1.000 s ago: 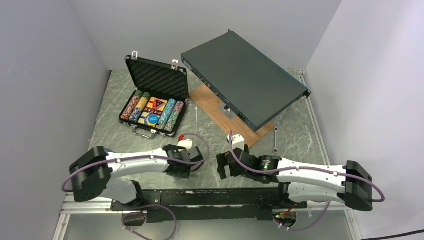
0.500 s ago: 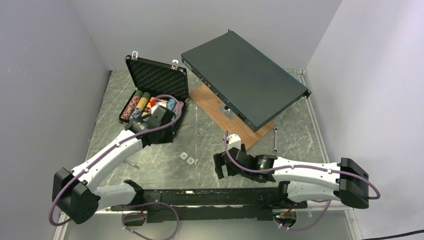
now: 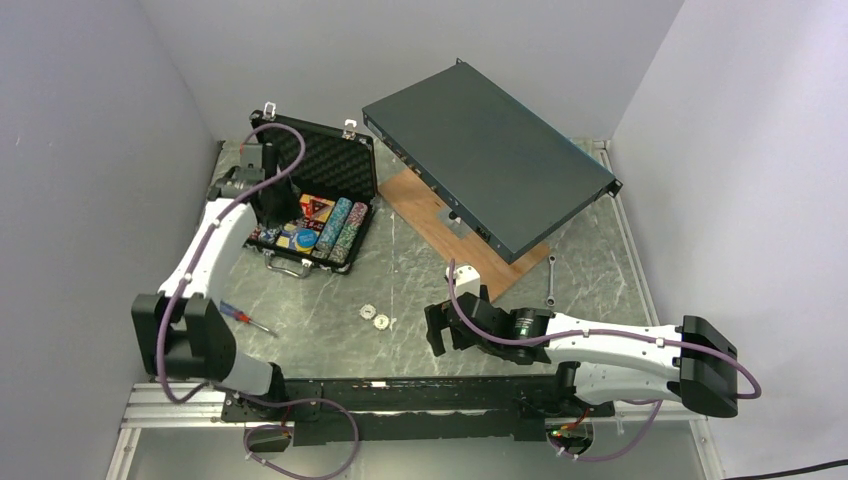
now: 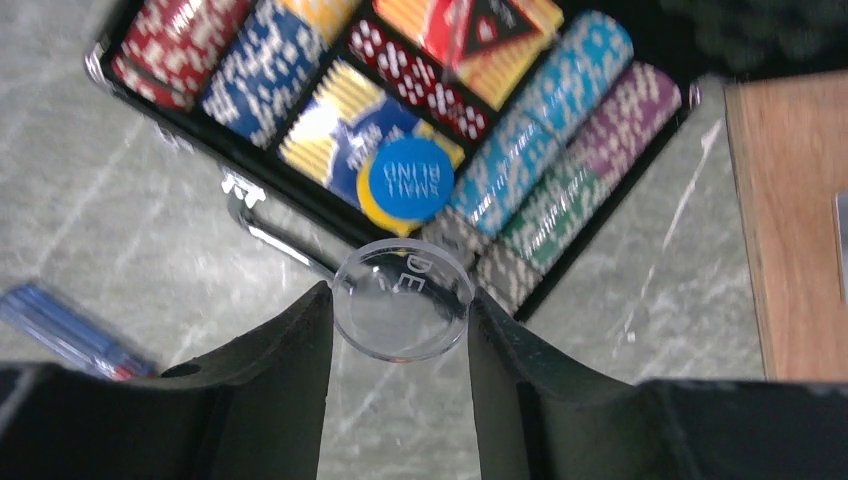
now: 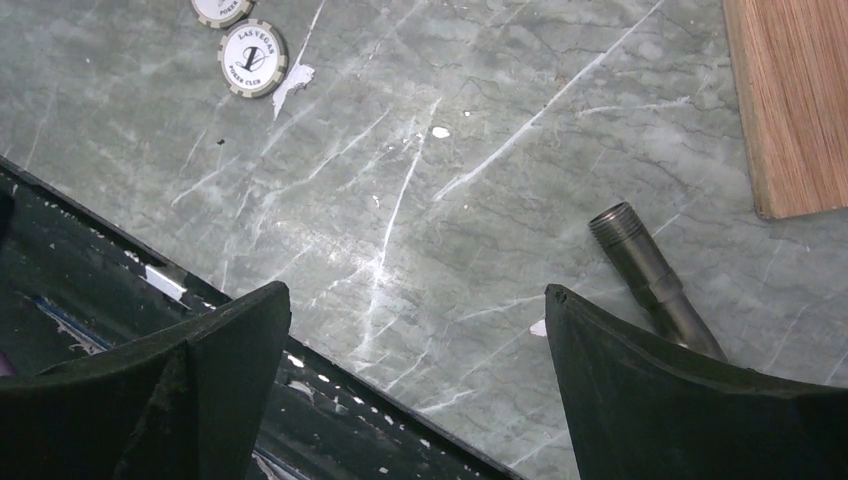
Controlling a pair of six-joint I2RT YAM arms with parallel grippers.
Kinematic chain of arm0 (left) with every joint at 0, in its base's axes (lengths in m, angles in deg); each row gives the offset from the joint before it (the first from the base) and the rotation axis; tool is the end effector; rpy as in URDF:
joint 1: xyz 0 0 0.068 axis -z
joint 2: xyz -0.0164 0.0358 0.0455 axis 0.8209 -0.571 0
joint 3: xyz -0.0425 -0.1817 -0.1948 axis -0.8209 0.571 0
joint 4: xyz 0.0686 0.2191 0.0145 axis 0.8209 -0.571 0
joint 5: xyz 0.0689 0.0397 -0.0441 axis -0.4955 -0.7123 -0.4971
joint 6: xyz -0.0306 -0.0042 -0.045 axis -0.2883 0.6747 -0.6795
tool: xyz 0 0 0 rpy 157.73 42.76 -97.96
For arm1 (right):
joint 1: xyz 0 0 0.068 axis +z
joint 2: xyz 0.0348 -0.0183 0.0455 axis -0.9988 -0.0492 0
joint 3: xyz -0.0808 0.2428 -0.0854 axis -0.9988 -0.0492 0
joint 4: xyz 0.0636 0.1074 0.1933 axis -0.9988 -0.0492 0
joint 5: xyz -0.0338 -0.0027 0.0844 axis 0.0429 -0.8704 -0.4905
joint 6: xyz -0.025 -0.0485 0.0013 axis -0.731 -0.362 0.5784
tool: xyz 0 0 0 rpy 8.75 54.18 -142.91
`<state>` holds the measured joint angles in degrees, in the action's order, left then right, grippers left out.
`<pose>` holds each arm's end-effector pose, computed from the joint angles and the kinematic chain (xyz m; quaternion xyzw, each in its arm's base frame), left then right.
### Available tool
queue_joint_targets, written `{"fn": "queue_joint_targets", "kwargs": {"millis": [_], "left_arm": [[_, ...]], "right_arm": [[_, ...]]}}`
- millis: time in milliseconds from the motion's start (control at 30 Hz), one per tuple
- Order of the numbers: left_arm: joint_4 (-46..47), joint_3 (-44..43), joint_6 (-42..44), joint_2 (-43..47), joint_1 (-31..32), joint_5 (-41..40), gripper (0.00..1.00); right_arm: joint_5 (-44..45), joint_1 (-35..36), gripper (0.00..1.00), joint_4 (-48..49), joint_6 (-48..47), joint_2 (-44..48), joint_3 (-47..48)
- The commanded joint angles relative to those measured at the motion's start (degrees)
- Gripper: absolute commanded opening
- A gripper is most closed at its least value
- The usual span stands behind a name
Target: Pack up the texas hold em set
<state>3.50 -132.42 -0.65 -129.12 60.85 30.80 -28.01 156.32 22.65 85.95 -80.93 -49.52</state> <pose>0.2611 -0.0211 0.3095 -0.1855 0.9292 -0.0237 0.3188 0.0778 0.1684 0.2178 -0.1744 0.9018 0.1947 0.3441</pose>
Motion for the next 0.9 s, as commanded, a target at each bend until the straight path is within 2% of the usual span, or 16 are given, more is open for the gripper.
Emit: {"fn": "queue_joint_targets", "kwargs": {"millis": [0,367,567,867], "left_arm": [[4.57,-6.37,3.64,-6.92,-4.75,3.95,0.0],[0.11,-16.11,5.27,-23.2,-5.59,-2.62,0.0],[2.52,-13.84,5.85,-25.5,-5.58,-1.09,0.0],[2.11,-15.46,5.98,-29.91,-5.63,-0.61,0.0]], "right_arm": [[-0.78,0.08,1.0,3.36,0.8,0.65,0.84],[-1.59,0.09,0.99,4.07,1.66,-1.21,0.59],[-1.64,0.11,0.99,4.3,1.95,-1.17,0.55],[-1.74,0.11,1.0,4.93,2.6,-1.74,-0.06]]}}
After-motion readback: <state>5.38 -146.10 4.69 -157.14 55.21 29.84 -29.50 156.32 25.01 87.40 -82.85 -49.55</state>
